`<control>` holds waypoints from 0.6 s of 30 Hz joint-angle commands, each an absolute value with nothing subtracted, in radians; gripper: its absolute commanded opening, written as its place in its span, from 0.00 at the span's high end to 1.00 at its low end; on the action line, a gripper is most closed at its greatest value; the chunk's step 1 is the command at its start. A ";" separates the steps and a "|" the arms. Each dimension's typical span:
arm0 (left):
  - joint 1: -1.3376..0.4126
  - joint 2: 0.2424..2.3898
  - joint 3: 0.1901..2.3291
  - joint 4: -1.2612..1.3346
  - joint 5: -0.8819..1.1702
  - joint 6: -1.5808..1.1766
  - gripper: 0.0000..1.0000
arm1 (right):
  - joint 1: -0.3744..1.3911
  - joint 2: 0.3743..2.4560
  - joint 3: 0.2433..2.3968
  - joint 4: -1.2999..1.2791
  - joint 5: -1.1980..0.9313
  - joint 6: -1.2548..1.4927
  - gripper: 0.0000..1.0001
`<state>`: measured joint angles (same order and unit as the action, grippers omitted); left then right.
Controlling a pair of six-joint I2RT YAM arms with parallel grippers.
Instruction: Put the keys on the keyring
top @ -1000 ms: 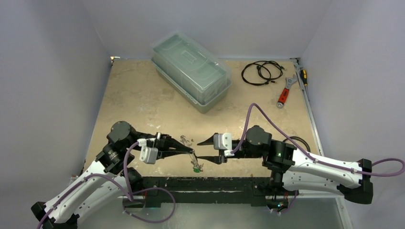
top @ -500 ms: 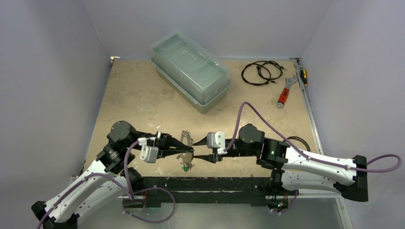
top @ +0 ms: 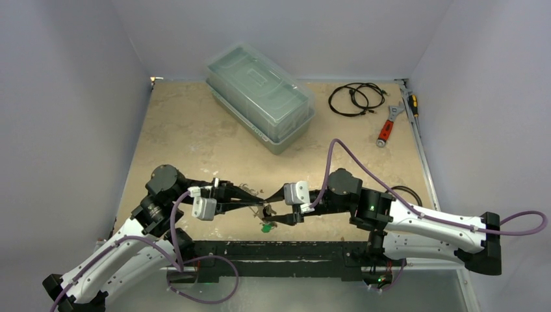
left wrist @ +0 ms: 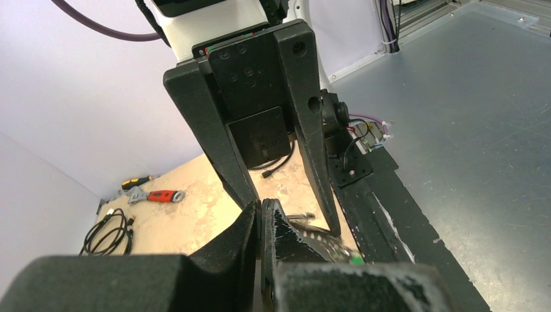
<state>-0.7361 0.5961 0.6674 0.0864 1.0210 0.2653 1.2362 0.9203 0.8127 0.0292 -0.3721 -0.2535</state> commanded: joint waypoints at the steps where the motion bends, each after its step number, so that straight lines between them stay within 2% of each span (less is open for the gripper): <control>1: -0.738 0.592 0.674 0.123 1.001 0.281 1.00 | 1.238 0.915 0.850 0.081 -0.422 -0.239 0.55; 5: -0.737 0.589 0.673 0.121 0.994 0.283 1.00 | 1.238 0.925 0.850 0.081 -0.410 -0.238 0.62; 10: -0.738 0.587 0.674 0.120 0.990 0.284 1.00 | 1.238 0.930 0.853 0.060 -0.377 -0.239 0.77; 14: -0.737 0.587 0.674 0.114 0.987 0.285 1.00 | 1.238 0.920 0.851 0.029 -0.350 -0.242 0.75; 18: -0.737 0.592 0.676 0.110 0.984 0.290 1.00 | 1.238 0.902 0.854 0.003 -0.335 -0.241 0.64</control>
